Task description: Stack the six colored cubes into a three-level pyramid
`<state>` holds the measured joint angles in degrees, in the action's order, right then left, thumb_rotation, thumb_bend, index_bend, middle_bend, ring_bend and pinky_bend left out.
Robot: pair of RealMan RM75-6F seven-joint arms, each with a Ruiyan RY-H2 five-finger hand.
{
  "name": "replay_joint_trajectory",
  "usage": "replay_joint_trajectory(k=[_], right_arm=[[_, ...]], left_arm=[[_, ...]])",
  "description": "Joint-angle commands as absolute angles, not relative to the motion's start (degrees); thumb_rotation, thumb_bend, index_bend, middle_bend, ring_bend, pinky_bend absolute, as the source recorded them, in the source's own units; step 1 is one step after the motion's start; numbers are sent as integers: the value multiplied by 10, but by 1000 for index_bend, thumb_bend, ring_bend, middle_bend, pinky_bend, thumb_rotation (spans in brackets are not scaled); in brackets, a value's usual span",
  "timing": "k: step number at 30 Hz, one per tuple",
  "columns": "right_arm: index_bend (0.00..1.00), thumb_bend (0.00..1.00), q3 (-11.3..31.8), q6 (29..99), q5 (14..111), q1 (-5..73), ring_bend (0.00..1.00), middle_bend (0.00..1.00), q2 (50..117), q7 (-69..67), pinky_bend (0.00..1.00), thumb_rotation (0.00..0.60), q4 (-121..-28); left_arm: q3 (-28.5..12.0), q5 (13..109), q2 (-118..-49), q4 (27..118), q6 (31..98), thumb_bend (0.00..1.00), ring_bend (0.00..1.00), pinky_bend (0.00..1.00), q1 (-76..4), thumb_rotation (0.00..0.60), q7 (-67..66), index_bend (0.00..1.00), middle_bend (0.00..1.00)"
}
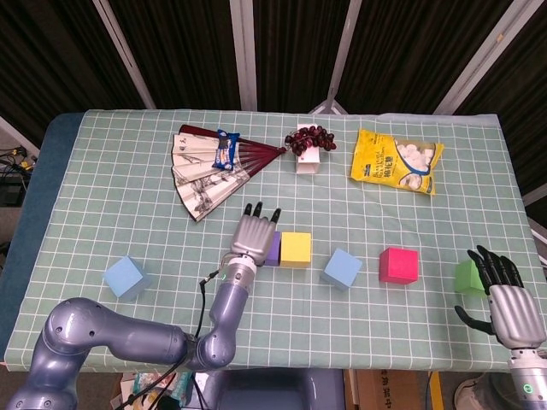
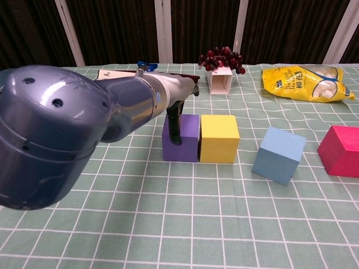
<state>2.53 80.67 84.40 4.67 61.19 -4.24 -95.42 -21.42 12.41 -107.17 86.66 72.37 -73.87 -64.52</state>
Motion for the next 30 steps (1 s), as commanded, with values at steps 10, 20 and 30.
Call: replay_joint_trajectory(k=[10, 20, 30], right_arm=[[0, 251, 25, 806, 844, 47, 0, 0, 612, -43, 0, 600, -955], [0, 252, 25, 807, 845, 47, 0, 0, 611, -44, 0, 600, -955], [0, 252, 25, 807, 845, 47, 0, 0, 611, -44, 0, 600, -955]], left_arm=[[-219, 137, -1081, 865, 723, 258, 45, 93, -738, 600, -639, 13, 381], [-224, 134, -1087, 865, 726, 259, 45, 93, -738, 600, -644, 13, 379], [-227, 133, -1090, 863, 723, 222, 45, 93, -737, 600, -647, 5, 338]])
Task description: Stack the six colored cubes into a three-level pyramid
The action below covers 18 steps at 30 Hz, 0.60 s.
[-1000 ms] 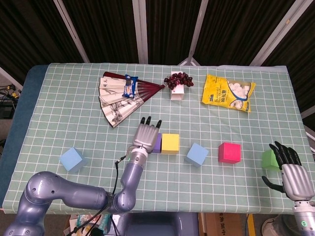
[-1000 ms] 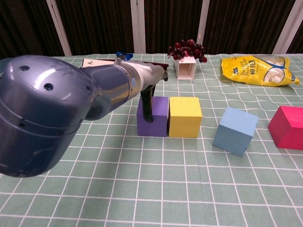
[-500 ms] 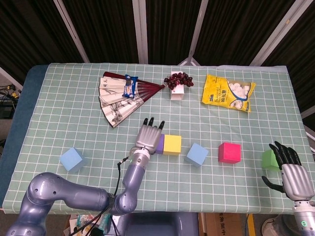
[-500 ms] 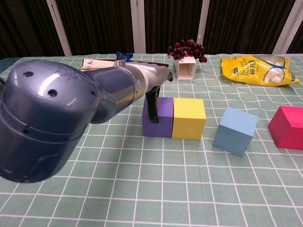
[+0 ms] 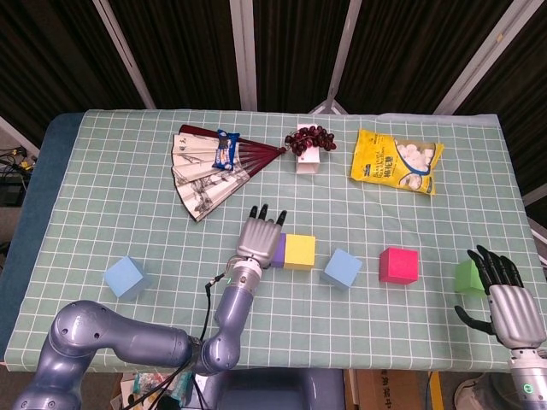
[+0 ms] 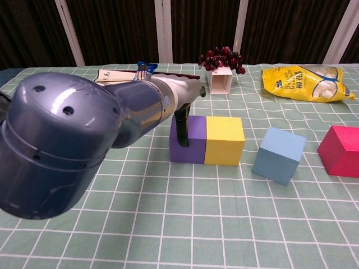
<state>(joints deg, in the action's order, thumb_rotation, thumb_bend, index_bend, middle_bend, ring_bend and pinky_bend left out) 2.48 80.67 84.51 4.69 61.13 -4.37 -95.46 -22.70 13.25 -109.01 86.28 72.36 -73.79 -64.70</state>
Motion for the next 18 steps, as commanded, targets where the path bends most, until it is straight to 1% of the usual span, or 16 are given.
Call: replay_joint_trajectory(k=[1, 3, 7, 11, 15, 18], right_arm=[[0, 252, 25, 807, 845, 47, 0, 0, 611, -44, 0, 600, -955], [0, 252, 25, 807, 845, 47, 0, 0, 611, -44, 0, 600, -955], [0, 251, 25, 807, 846, 47, 0, 0, 611, -44, 0, 600, -954], [0, 252, 24, 808, 846, 47, 0, 0, 611, -43, 0, 600, -954], [0, 251, 24, 808, 847, 46, 0, 0, 611, -43, 0, 600, -954], [0, 252, 23, 808, 848, 46, 0, 0, 611, -43, 0, 600, -953]], left_arm=[[-227, 133, -1090, 864, 723, 203, 45, 93, -737, 600, -647, 2, 327], [-226, 134, -1090, 864, 723, 175, 45, 92, -736, 600, -647, 0, 296], [-227, 135, -1090, 865, 724, 127, 42, 88, -735, 600, -647, 0, 190], [-226, 137, -1087, 868, 725, 107, 34, 85, -732, 600, -645, 0, 107], [-226, 146, -1079, 878, 726, 96, 33, 78, -724, 600, -636, 0, 64], [-223, 161, -1064, 897, 730, 91, 32, 77, -715, 600, -627, 0, 53]])
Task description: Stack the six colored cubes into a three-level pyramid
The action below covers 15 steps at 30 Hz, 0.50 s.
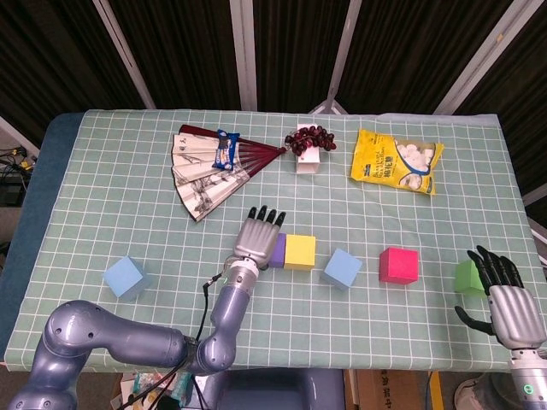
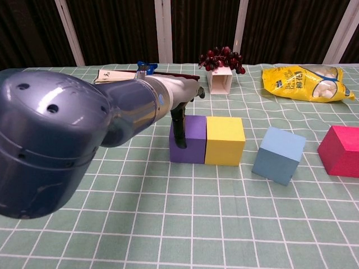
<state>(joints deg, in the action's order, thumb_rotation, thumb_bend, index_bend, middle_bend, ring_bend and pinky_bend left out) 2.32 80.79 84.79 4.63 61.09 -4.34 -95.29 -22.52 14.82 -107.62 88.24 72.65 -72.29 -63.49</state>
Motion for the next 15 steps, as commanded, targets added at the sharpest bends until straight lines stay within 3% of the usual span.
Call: replay_joint_trajectory(k=[1, 10, 15], right_arm=[[0, 252, 23, 807, 848, 46, 0, 0, 611, -43, 0, 600, -952], [0, 252, 24, 809, 846, 45, 0, 0, 612, -37, 0, 600, -951], [0, 252, 25, 811, 844, 45, 0, 0, 614, -30, 0, 600, -950]], left_arm=[[-220, 171, -1055, 908, 733, 91, 31, 76, -710, 600, -622, 0, 52], [-192, 262, -942, 1033, 761, 91, 32, 76, -637, 600, -556, 0, 46], [-148, 350, -858, 1094, 785, 91, 31, 75, -568, 600, -491, 0, 45]])
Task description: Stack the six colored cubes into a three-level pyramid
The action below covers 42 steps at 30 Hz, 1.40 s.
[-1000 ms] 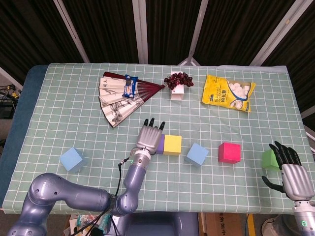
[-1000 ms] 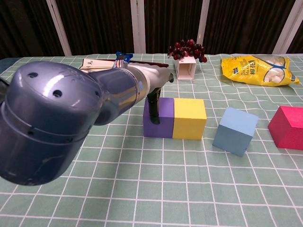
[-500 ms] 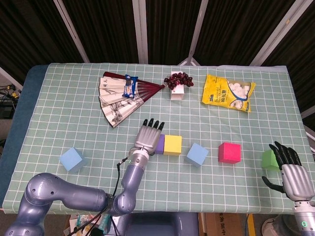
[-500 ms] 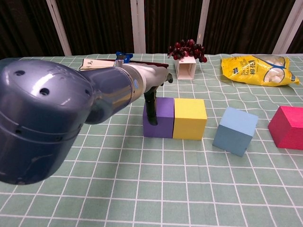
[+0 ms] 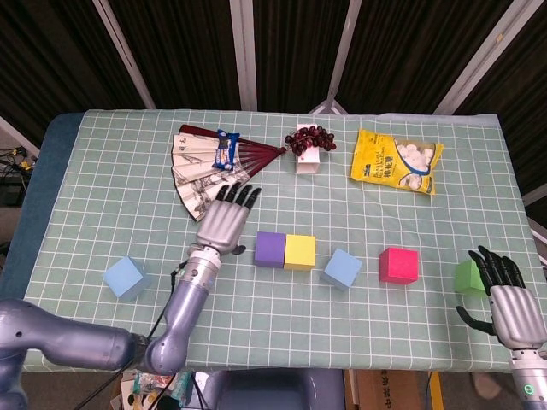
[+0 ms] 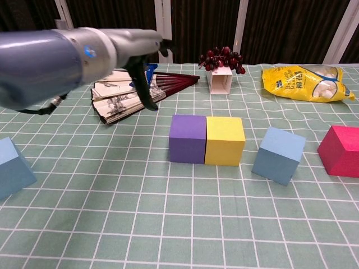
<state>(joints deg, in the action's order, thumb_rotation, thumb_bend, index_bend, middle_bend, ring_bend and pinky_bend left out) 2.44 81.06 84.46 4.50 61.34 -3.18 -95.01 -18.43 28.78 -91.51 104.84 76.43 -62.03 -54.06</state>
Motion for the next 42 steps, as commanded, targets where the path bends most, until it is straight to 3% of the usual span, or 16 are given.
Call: replay_joint_trajectory(k=[1, 7, 13, 21, 28, 42], right_arm=[[0, 252, 25, 812, 843, 44, 0, 0, 614, -29, 0, 600, -949], [0, 251, 26, 816, 842, 43, 0, 0, 618, -19, 0, 600, -948], [0, 252, 27, 820, 841, 42, 0, 0, 622, -4, 0, 600, -949], [0, 252, 28, 825, 839, 41, 0, 0, 630, 24, 0, 600, -952], [0, 251, 29, 817, 851, 51, 0, 0, 629, 33, 0, 600, -980], [0, 229, 41, 722, 821, 120, 0, 0, 672, 168, 0, 600, -1117]], left_arm=[[-137, 367, -843, 1104, 788, 91, 31, 74, -553, 600, -476, 0, 45], [-73, 477, -759, 1148, 812, 91, 32, 71, -462, 600, -373, 0, 43], [12, 624, -695, 1133, 854, 91, 32, 71, -361, 600, -252, 0, 42], [79, 774, -692, 1050, 934, 92, 10, 52, -250, 600, -134, 0, 18], [92, 843, -717, 985, 987, 91, 7, 50, -187, 600, -81, 0, 3], [47, 854, -725, 955, 954, 91, 7, 50, -166, 600, -47, 0, 0]])
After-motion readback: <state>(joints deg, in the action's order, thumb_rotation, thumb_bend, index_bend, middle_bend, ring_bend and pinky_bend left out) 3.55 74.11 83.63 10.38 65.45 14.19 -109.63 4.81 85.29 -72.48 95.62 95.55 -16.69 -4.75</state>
